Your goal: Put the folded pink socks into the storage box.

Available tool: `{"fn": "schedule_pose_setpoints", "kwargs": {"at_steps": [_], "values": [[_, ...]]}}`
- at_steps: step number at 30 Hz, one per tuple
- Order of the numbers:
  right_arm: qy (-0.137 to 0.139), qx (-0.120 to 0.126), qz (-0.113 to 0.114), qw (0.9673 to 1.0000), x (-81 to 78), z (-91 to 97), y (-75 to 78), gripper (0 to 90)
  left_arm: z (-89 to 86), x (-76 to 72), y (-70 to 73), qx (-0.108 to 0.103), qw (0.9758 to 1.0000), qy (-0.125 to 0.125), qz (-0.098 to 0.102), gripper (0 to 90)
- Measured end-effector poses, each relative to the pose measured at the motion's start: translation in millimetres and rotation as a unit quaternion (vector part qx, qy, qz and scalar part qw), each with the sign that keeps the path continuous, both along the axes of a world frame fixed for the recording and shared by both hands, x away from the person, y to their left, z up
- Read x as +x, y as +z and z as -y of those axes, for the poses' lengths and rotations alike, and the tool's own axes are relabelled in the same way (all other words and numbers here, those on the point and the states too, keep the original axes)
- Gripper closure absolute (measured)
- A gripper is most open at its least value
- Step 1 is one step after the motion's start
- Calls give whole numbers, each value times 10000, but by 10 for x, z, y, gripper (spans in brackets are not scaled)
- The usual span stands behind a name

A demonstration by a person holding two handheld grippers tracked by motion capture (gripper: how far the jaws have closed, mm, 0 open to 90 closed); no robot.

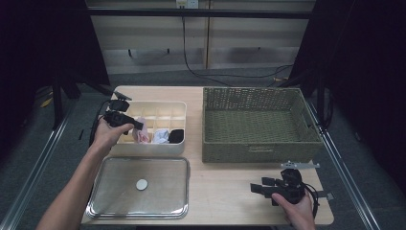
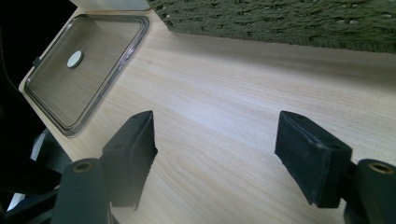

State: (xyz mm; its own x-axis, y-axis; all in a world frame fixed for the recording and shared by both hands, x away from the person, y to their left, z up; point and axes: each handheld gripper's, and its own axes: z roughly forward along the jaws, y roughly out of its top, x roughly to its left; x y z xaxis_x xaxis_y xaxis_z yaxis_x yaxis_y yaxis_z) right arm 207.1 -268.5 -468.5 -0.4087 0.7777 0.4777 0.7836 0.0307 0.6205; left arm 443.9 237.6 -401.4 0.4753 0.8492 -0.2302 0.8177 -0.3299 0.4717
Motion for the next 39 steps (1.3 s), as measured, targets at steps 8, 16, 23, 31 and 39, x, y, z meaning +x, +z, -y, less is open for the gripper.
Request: {"fn": "schedule_pose_setpoints", "kwargs": {"at_steps": [8, 16, 23, 31, 39], "values": [[-1, -13, -15, 10000, 12, -12, -9, 288, 87, -39, -109, 286, 9992, -235, -116, 728], [-35, 4, 2, 10000, 14, 0, -1, 288, 158, 7, -194, 251, 9975, -471, -457, 727], [-30, 9, 9, 10000, 14, 2, -2, 287, 181, 19, -240, 219, 9968, -502, -582, 729], [-18, -3, -16, 10000, 19, -6, -2, 287, 140, 44, -310, 103, 9958, -494, -763, 730], [6, -30, -13, 10000, 23, -12, -12, 287, 127, 59, -386, 104, 9945, -487, -920, 731]]}}
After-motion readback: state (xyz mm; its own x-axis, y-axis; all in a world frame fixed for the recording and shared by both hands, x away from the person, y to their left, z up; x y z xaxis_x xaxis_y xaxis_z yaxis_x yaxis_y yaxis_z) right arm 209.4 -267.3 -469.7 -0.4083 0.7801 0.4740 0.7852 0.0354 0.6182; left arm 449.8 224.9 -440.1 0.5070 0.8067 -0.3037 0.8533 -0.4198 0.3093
